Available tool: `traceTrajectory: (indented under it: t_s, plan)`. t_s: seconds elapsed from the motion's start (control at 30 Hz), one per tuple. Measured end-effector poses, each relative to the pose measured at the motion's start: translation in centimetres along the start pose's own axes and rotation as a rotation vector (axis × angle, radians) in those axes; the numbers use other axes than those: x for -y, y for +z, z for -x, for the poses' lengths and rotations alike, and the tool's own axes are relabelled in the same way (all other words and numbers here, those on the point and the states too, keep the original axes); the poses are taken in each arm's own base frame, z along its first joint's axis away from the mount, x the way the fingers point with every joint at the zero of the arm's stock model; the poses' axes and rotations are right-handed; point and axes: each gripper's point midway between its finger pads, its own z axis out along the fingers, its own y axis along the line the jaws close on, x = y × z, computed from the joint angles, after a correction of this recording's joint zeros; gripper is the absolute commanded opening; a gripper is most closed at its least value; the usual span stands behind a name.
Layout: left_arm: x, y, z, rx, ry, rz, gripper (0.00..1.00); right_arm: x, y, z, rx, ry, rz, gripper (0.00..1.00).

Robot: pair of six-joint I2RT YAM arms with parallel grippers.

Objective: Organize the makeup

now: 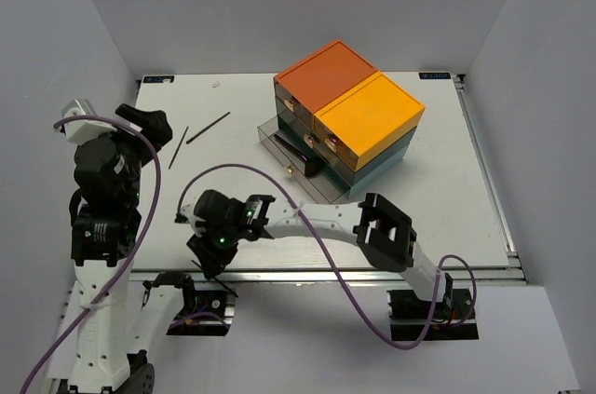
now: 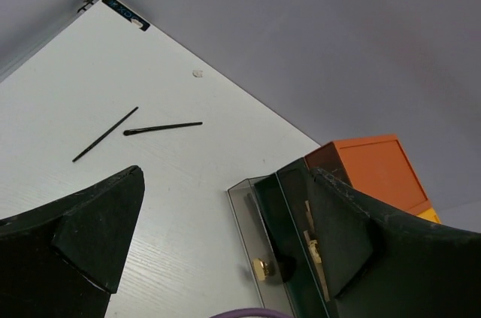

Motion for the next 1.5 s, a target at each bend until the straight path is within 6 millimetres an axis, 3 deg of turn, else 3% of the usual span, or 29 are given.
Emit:
traceTrajectory:
  t_s: [0.1, 0.2, 0.3, 0.5, 1.27, 1.37, 1.5]
  plan:
    - [-0.6, -0.5, -0.1, -0.005, 0.012, 0.023, 0.98, -2.1, 0.6, -0.3, -0.005, 0.027, 0.001, 0.43]
    - [-1.1, -0.6, -0.6, -0.023, 0.024, 0.041, 0.98, -2.6, 1.4, -0.5, -0.013, 0.066, -0.005, 0.45]
    - [-1.4, -0.9, -0.8, -0.033, 0.030, 0.047, 0.98, -1.3, 2.4, -1.1, -0.028, 0.102, -0.043, 0.53]
    - [-1.4, -1.5, -0.6, -0.025, 0.035, 0.042, 0.98, 1.3, 4.0, -2.2, -0.056, 0.127, -0.131, 0.52]
    - [-1.9, -1.3, -1.6, -0.045, 0.041, 0.050, 0.98, 4.0, 7.2, -4.1, -0.106, 0.153, -0.183, 0.44]
    - [-2.0, -1.6, -1.6, -0.045, 0.041, 0.050, 0.98, 4.0, 7.5, -4.1, -0.104, 0.148, -0.186, 0.34]
    - [-2.1, -1.9, -1.6, -0.046, 0.041, 0.051, 0.98, 4.0, 7.7, -4.3, -0.109, 0.140, -0.186, 0.00]
